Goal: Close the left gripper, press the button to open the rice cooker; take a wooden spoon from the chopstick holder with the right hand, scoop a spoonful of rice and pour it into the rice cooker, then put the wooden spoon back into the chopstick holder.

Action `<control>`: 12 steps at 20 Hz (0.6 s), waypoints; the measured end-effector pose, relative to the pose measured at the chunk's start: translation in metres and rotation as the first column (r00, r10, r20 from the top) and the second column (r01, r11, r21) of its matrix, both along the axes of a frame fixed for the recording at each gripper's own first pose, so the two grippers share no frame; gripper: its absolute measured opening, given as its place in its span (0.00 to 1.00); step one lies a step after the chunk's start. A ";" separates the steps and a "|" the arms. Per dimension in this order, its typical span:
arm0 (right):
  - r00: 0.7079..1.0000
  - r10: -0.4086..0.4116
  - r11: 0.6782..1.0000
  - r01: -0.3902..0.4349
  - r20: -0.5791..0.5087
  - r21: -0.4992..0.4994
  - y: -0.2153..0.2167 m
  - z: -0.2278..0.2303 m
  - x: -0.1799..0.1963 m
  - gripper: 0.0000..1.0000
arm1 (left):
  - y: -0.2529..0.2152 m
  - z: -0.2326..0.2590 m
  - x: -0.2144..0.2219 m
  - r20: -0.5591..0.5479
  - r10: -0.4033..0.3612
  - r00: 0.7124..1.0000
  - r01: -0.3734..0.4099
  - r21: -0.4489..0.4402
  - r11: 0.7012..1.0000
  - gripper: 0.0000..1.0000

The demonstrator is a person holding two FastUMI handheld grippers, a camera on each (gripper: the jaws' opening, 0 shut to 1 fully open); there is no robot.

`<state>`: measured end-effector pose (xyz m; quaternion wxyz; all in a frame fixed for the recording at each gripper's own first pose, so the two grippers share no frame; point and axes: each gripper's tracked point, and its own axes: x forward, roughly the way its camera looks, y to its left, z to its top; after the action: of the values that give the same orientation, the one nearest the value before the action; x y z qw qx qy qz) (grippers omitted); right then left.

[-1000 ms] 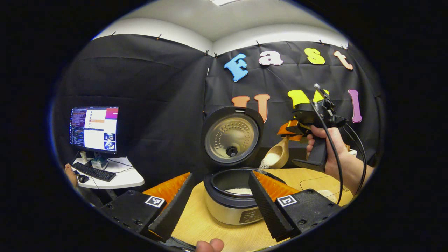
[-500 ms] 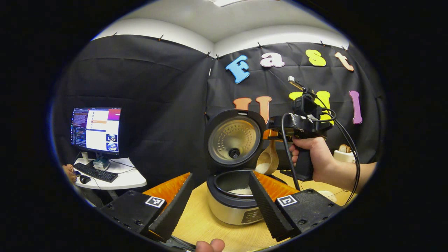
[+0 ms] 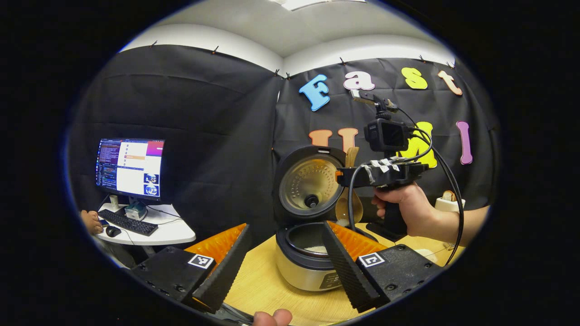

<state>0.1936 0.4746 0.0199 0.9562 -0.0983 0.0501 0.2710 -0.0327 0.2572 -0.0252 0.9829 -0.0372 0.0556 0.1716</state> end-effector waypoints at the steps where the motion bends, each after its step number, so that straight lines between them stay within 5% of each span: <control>1: 0.999 0.004 0.999 -0.003 0.037 -0.037 0.002 0.001 -0.001 0.00 | 0.003 -0.001 -0.001 -0.001 0.006 1.000 -0.006 0.000 1.000 1.00; 4: 0.996 0.043 0.995 -0.036 0.083 -0.092 0.013 0.001 -0.010 0.00 | 0.004 0.001 -0.002 0.004 0.013 1.000 -0.013 -0.009 1.000 1.00; 12: 0.997 0.062 0.998 -0.061 -0.045 0.014 0.004 -0.003 -0.011 0.00 | 0.000 0.008 -0.004 0.026 0.007 1.000 -0.006 -0.021 1.000 0.98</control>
<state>0.1828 0.4790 0.0169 0.9467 -0.0877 0.0670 0.3026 -0.0365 0.2572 -0.0167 0.9825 -0.0498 0.0445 0.1736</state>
